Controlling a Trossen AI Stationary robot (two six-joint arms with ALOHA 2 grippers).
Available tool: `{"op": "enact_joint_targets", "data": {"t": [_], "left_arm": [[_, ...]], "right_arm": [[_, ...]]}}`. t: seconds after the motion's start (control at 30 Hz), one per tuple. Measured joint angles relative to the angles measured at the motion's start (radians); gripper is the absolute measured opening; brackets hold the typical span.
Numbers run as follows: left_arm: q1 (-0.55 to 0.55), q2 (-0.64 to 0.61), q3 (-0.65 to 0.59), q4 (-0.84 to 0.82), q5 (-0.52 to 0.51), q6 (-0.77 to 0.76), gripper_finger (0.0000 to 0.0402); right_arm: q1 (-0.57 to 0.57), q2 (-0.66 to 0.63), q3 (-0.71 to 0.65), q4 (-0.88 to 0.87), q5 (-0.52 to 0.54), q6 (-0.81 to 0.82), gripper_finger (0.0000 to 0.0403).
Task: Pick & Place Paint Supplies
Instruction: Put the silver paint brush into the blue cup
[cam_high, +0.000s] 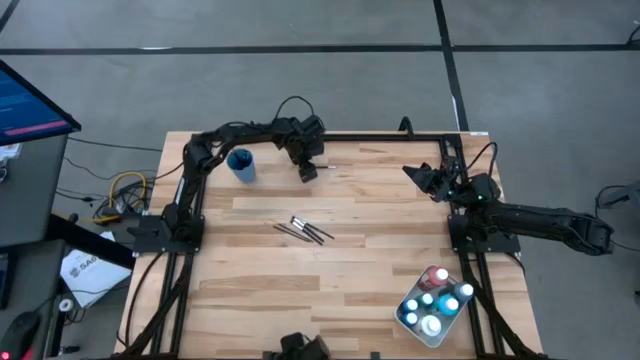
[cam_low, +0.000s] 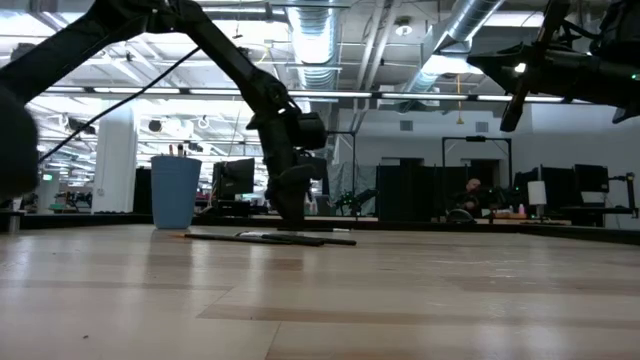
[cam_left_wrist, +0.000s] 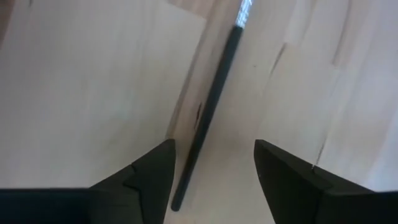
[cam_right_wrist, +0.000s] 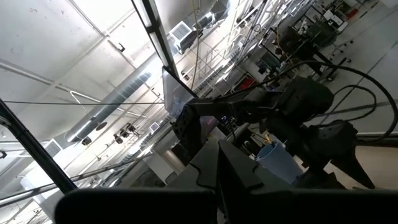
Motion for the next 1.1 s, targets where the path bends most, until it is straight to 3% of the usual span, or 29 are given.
{"op": "enact_joint_targets", "data": {"t": [0.27, 0.4, 0.5, 0.7, 0.93, 1.1], "left_arm": [[-0.069, 0.012, 0.0, -0.041, -0.128, 0.064, 0.0178], [-0.067, 0.002, -0.001, -0.077, -0.096, 0.042, 0.0169], [-0.077, -0.014, -0.006, -0.141, -0.008, 0.041, 0.0155], [-0.171, -0.047, -0.013, -0.161, 0.023, 0.026, 0.0114], [-0.219, -0.065, -0.012, -0.149, -0.074, -0.157, 0.0099], [-0.189, -0.131, -0.01, -0.022, 0.022, -0.307, 0.0132]], "right_arm": [[0.0, 0.0, 0.0, -0.001, 0.0, 0.0, 0.0], [0.0, 0.0, 0.0, -0.001, 0.0, 0.0, 0.0], [0.0, 0.0, 0.0, -0.001, 0.0, -0.002, 0.0], [0.001, 0.0, 0.0, -0.001, 0.0, -0.019, 0.0], [0.005, 0.0, 0.0, -0.001, 0.0, -0.019, 0.0], [0.009, 0.0, 0.0, -0.003, 0.0, -0.019, 0.0]]}}
